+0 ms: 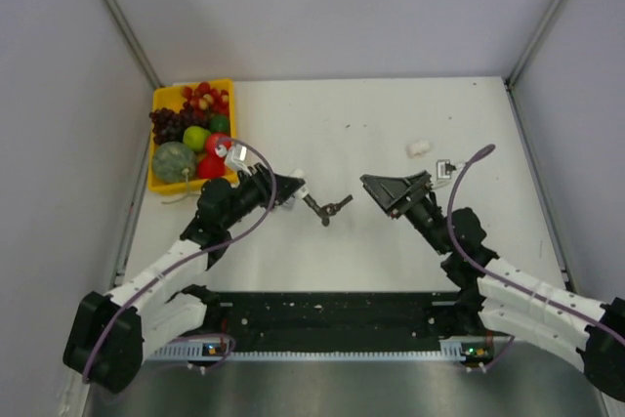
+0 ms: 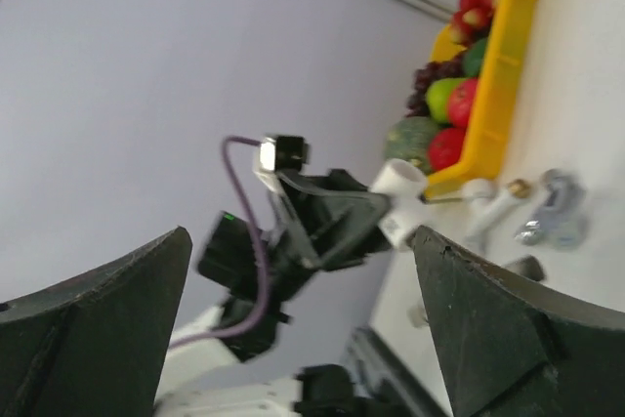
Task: Install the water faucets
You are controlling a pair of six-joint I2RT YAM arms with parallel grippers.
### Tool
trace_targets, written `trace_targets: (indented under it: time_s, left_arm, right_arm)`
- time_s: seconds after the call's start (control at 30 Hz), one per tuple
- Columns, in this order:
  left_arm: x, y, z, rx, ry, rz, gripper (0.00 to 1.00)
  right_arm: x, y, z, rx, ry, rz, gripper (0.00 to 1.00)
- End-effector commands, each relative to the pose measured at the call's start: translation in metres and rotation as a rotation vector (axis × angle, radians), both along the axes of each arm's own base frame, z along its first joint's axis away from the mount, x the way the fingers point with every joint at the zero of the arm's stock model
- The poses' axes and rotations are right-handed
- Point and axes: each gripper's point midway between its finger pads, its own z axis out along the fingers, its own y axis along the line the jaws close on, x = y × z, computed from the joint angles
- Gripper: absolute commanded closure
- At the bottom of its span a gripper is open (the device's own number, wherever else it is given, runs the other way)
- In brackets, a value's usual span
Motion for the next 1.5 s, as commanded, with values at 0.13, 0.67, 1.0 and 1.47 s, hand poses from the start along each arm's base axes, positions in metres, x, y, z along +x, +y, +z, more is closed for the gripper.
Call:
trace_targets:
  time_s: [0.13, 0.67, 1.0, 1.47]
  left_arm:
    - [0.02, 0.001, 0.034, -0.039, 0.124, 0.079, 1.0]
    - [0.009, -0.012, 0.063, -0.094, 0.061, -0.032, 1.0]
    - [-0.028, -0.023, 0.095, -0.137, -0.121, -0.221, 1.0]
    - [-0.03, -0.033, 0.099, -0.141, -0.112, -0.301, 1.0]
  right_arm:
    - [-0.002, 0.013, -0.006, -0.763, -0.607, -0.003, 0.01]
    - [0.026, 0.028, -0.042, -1.113, -0.805, -0.088, 0.01]
    - [0.048, 0.023, -0.054, -0.898, -0.51, -0.059, 0.16]
    - [0.003, 0.053, -0.032, -0.669, -0.736, 0.174, 0.23]
